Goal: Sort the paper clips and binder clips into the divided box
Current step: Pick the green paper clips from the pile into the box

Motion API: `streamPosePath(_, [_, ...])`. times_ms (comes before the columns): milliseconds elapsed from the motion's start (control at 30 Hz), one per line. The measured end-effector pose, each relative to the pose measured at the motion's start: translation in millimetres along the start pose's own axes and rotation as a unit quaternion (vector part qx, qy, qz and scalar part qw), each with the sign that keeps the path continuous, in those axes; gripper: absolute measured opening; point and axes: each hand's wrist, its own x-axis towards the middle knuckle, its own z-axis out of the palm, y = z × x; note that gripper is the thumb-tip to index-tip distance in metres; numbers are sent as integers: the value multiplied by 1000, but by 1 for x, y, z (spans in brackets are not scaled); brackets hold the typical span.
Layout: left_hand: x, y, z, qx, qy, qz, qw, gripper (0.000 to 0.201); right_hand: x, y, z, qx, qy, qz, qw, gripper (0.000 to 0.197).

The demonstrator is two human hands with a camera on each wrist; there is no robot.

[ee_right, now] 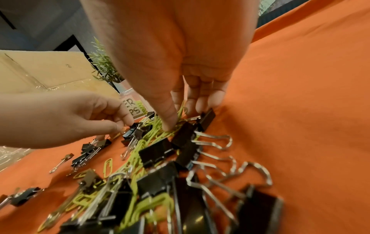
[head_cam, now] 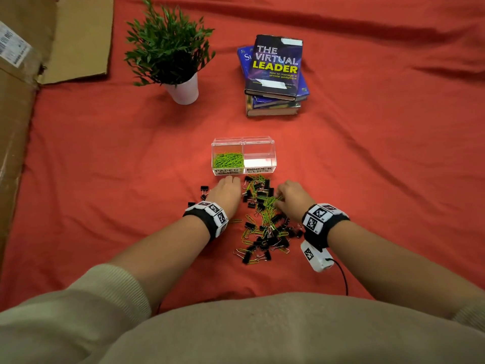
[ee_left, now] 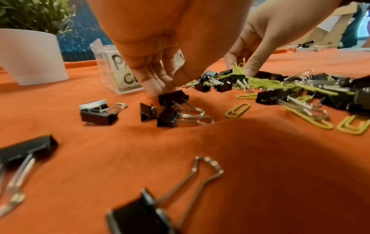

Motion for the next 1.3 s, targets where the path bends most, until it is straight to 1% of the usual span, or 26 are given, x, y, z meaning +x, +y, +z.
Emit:
streamPosePath(67, [-2,-1,-1,-52,19,-16,998,20,0,-3,-2,1,-30,4,1000,15])
streamPosePath(167, [-5,4,-6,-151,39,-37,987,15,-1,-3,-8,47,-59,21,997,10])
streamPosePath(300, [-5,16,-13,-232,37,-61,970,20,-2,7,-19,112,-59,39,991,13])
streamPosePath(367, [-5,24,-13,-258,14,-53,965,22,-4,12,-25,146,-58,44,987,13])
streamPosePath(433, [-5,33,-9,-238,-12,-24,971,20,-6,17,-30,184,-61,52,980,10])
streamPosePath(500, [-6,40,-4,-194,-20,5,981,16,-9,20,-34,235,-59,63,968,12])
streamPosePath(567, [-7,45,1,-150,-23,26,988,13,-14,21,-36,298,-52,72,950,17])
streamPosePath(600, [-7,44,3,-131,-28,31,991,16,-16,21,-38,331,-53,75,939,19])
streamPosePath(733, [-9,31,4,-103,-41,8,994,27,-19,22,-42,412,-73,88,904,18])
streamPosePath(833, [-11,12,4,-71,-37,0,997,28,-16,25,-40,451,-75,95,884,15])
streamPosePath(867, [-12,7,4,-62,-33,-3,998,26,-14,25,-38,454,-72,101,883,15])
streamPosePath(900, [-13,4,3,-61,-27,-9,998,25,-13,24,-38,443,-69,106,888,15])
streamPosePath(1000, [-15,8,1,-63,-2,-11,998,17,-9,20,-33,334,-50,93,937,13])
streamPosePath(1067, [-16,19,3,-66,6,5,998,11,-7,15,-29,253,-42,60,965,17])
streamPosePath(1133, [-17,33,8,-67,5,31,997,13,-6,9,-24,168,-46,19,985,20])
streamPosePath(1233, [-15,45,17,-47,-8,70,996,22,-7,-1,-20,81,-45,-41,995,24])
streamPosePath(1300, [-13,43,17,-41,-13,60,997,24,-6,-4,-17,61,-42,-66,995,27])
